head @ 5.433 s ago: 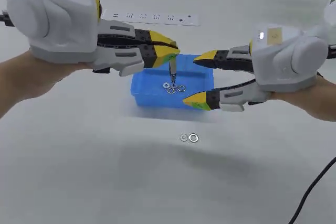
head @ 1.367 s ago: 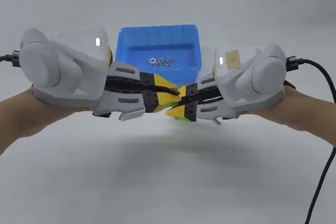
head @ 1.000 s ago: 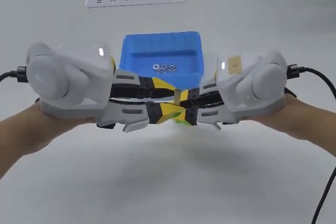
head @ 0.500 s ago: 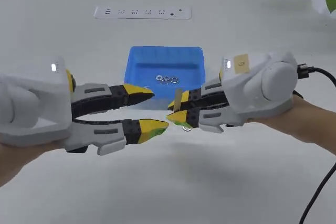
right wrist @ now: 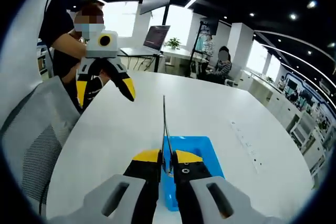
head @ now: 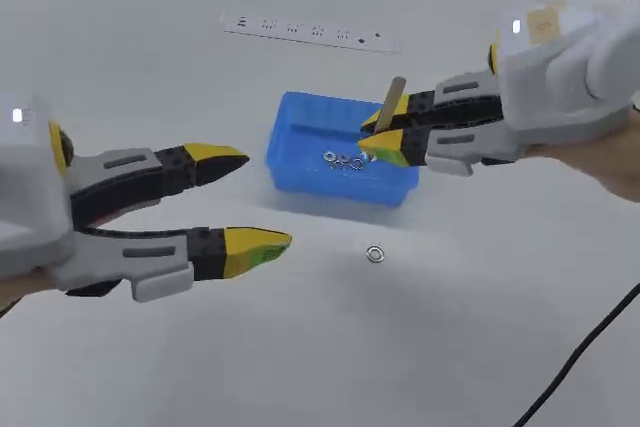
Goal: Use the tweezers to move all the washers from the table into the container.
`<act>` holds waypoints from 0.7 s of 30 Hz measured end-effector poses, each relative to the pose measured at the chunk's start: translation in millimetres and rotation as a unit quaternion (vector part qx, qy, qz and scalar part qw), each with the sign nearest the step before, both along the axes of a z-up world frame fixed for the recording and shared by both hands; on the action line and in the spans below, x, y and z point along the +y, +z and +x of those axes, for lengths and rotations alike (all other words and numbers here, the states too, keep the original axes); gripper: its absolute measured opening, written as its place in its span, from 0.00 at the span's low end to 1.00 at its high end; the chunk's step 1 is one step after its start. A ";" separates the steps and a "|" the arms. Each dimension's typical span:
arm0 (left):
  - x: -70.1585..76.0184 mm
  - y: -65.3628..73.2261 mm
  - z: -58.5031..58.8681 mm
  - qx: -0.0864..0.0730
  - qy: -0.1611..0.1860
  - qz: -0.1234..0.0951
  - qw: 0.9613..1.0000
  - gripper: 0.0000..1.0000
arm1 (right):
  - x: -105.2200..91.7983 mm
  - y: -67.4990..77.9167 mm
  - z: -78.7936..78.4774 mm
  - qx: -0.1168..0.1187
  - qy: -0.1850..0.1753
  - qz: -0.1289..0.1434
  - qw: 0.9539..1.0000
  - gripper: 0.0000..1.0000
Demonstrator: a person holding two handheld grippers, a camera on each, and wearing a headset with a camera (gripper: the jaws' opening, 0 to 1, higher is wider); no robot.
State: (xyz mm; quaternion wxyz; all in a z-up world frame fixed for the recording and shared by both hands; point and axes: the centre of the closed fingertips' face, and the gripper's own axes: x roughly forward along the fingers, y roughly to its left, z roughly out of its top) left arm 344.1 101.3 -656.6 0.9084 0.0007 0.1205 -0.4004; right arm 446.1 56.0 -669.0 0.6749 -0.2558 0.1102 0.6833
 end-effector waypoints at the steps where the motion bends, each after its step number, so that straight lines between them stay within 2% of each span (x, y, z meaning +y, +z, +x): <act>1: 1.9 -3.5 0.1 0.001 0.002 0.007 1.000 0.61 | 1.6 -1.0 8.4 -0.002 -0.005 0.001 1.000 0.09; 4: 6.1 -6.5 1.2 0.004 0.011 0.010 1.000 0.65 | 5.9 -5.8 27.6 0.000 -0.017 0.004 1.000 0.09; 6: 11.9 -4.4 5.0 -0.001 0.028 0.002 1.000 0.69 | 8.2 -10.3 41.9 -0.014 -0.023 0.002 1.000 0.09; 7: 16.8 -2.8 7.8 -0.003 0.043 -0.003 0.999 0.70 | 10.0 -13.7 49.2 -0.011 -0.026 0.002 1.000 0.09; 9: 21.4 -2.3 8.7 -0.003 0.051 -0.004 0.999 0.71 | 13.4 -21.5 58.0 -0.001 -0.031 0.001 1.000 0.09; 13: 25.0 -3.5 7.9 0.000 0.057 -0.005 0.998 0.72 | 19.5 -45.0 58.7 0.006 -0.017 -0.020 1.000 0.09; 15: 27.8 -8.2 8.5 -0.002 0.062 0.009 0.998 0.75 | 22.9 -57.9 57.8 0.008 -0.011 -0.030 0.999 0.09; 16: 29.4 -10.4 9.2 0.003 0.069 0.009 0.998 0.77 | 24.1 -62.3 58.2 0.005 -0.009 -0.032 0.999 0.10; 21: 28.9 -8.8 9.4 0.004 0.080 -0.002 0.997 0.79 | 29.0 -81.6 60.0 0.016 -0.011 -0.039 0.999 0.10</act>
